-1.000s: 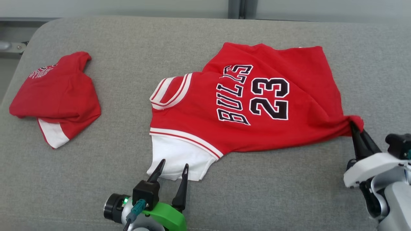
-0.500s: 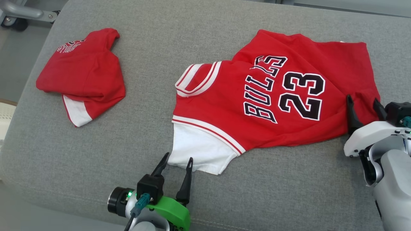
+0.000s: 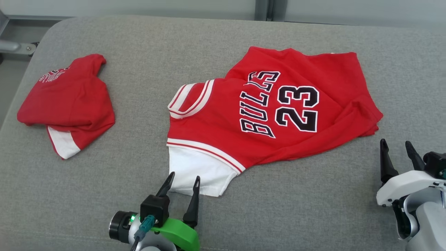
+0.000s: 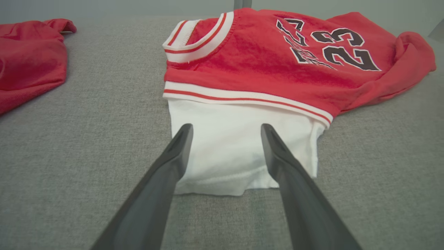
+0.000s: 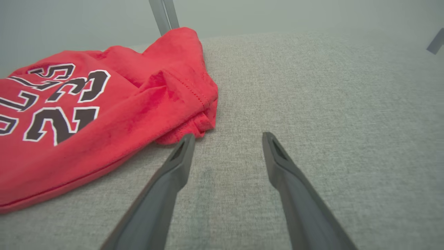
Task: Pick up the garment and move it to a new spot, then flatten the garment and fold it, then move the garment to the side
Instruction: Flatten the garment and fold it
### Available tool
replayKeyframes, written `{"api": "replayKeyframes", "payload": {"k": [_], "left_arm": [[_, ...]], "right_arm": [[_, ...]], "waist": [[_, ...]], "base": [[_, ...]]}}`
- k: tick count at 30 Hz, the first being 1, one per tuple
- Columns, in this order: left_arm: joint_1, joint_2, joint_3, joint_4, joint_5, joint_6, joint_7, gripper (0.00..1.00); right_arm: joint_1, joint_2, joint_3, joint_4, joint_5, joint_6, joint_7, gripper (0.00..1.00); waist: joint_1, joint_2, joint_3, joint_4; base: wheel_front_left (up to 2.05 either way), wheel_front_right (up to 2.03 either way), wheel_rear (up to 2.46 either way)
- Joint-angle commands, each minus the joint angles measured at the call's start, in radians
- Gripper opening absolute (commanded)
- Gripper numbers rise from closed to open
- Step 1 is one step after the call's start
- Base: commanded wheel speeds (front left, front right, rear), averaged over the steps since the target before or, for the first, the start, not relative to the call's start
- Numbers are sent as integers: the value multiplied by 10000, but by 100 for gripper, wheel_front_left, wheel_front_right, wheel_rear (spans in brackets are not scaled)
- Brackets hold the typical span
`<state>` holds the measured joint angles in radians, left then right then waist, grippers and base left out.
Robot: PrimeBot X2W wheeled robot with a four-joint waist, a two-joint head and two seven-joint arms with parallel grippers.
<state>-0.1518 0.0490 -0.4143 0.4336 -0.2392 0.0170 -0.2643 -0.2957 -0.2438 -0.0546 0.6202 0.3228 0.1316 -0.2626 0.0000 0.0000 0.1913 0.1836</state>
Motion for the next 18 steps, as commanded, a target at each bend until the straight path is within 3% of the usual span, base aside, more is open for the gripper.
{"api": "replayKeyframes", "payload": {"k": [1, 7, 18], "left_arm": [[189, 34, 80, 68, 76, -42, 2, 100], [422, 34, 591, 271, 237, 96, 1, 100], [1217, 33, 1713, 729, 550, -106, 2, 100]], "right_arm": [[112, 20, -57, -159, -40, -18, -25, 100], [608, 442, -204, -772, -655, -18, -26, 100], [1583, 1155, -366, -1267, -1277, -18, -27, 100]], "waist": [[0, 0, -286, -256], [0, 0, -748, -464], [0, 0, -1777, -1002]], "base": [[0, 0, 0], [0, 0, 0], [0, 0, 0]]}}
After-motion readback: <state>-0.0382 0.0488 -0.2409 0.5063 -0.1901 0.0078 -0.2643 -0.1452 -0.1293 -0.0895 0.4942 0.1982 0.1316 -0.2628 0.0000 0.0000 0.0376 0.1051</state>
